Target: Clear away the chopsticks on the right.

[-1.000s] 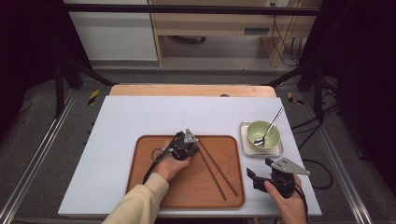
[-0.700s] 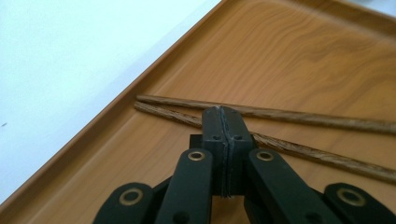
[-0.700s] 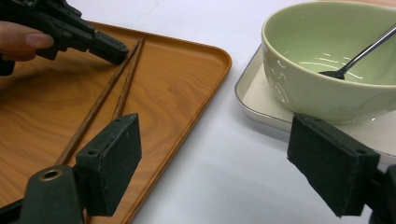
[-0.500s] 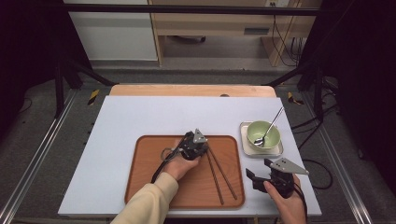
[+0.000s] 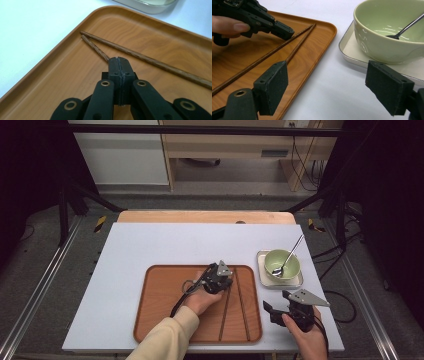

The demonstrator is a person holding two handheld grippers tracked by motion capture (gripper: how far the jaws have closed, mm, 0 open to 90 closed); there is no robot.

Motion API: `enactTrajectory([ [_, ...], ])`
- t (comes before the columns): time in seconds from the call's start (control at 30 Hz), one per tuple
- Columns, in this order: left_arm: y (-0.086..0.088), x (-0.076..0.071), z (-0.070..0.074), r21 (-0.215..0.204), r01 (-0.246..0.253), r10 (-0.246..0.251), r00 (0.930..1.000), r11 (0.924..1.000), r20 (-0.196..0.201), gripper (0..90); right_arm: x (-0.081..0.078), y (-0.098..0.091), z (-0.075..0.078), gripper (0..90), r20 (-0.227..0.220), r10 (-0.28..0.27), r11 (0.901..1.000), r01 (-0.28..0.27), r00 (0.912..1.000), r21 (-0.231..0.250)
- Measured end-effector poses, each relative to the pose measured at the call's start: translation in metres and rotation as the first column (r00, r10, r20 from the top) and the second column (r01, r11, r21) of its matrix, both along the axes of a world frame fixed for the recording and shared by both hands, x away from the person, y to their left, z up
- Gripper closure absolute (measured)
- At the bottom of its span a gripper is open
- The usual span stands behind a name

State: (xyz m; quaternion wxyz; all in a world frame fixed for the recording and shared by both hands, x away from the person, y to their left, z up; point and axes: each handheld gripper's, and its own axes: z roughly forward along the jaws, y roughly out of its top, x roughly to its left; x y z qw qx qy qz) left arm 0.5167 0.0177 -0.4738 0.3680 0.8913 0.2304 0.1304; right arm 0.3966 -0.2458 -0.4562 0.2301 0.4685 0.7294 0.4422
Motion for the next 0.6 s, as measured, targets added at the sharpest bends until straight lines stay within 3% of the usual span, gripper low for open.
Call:
enactTrajectory([
  [0.13, 0.009, -0.008, 0.004, 0.015, 0.019, -0.019, 0.9998, 0.9997, -0.012, 89.8, 0.0, 0.0, 0.0, 18.5, -0.003, -0.003, 1.0, 0.003, 1.0, 0.001],
  [0.37, 0.024, -0.036, 0.007, 0.022, 0.079, -0.078, 0.9961, 0.9967, -0.041, 89.8, 0.0, 0.0, 0.0, 18.5, -0.004, -0.003, 1.0, 0.003, 1.0, -0.001],
  [0.6, 0.023, -0.055, 0.004, 0.016, 0.135, -0.134, 0.9886, 0.9907, -0.069, 89.8, 0.0, 0.0, -0.001, 18.5, -0.009, -0.009, 1.0, 0.009, 0.9999, -0.002],
])
